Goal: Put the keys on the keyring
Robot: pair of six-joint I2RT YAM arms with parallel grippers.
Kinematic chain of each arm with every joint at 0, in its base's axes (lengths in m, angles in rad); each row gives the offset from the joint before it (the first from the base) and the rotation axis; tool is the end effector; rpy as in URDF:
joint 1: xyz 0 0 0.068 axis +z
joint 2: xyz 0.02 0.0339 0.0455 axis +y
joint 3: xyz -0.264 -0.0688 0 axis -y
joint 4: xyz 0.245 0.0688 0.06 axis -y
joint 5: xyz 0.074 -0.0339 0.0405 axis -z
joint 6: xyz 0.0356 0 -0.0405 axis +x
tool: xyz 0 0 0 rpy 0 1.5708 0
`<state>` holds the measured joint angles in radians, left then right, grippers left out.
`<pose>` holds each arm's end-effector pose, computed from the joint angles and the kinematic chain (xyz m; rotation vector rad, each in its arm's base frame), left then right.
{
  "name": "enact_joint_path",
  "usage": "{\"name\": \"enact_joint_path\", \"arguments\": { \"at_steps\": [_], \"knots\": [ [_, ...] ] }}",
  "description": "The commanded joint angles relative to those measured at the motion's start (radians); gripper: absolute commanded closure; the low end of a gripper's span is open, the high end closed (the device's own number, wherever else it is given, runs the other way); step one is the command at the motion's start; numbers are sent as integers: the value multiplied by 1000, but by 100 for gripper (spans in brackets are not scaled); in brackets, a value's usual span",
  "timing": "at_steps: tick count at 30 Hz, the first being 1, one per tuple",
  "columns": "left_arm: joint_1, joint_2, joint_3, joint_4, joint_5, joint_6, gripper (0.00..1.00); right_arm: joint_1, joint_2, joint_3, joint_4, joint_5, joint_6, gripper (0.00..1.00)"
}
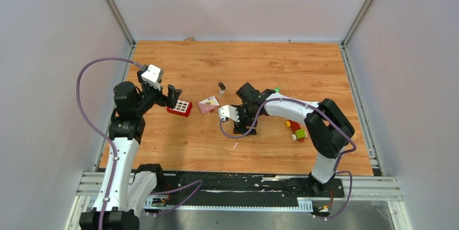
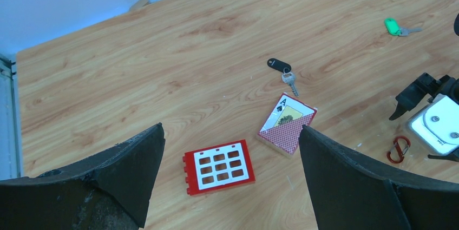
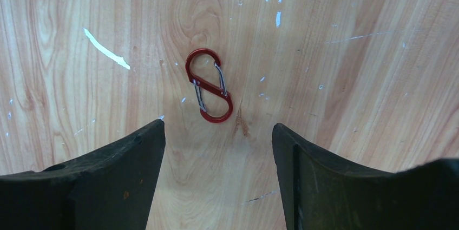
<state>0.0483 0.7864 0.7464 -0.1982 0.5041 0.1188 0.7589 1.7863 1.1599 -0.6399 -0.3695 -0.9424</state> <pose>0.1835 -0.0083 0.3257 0.4171 1.7420 -0.3353 0.2395 0.2448 0.1741 -2.1332 1.7659 0.4762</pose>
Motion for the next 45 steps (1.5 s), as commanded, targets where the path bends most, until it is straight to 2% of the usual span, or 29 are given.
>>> {"name": "enact_joint_path", "arguments": {
  "at_steps": [1, 13, 25, 31, 45],
  "knots": [
    [3, -12, -5, 31, 19, 16, 0, 8, 19, 37, 9, -34, -23, 29],
    [3, -12, -8, 33, 25, 19, 0, 38, 65, 23, 49, -26, -10, 42],
    [3, -14, -13, 38, 35, 17, 0, 40, 92, 31, 30, -35, -13, 71],
    [2, -11, -18, 52, 41, 9, 0, 39, 60, 31, 36, -29, -4, 80],
    [2, 5, -34, 105, 65, -27, 0, 33, -106, -8, 96, -9, 46, 87]
  ]
}}
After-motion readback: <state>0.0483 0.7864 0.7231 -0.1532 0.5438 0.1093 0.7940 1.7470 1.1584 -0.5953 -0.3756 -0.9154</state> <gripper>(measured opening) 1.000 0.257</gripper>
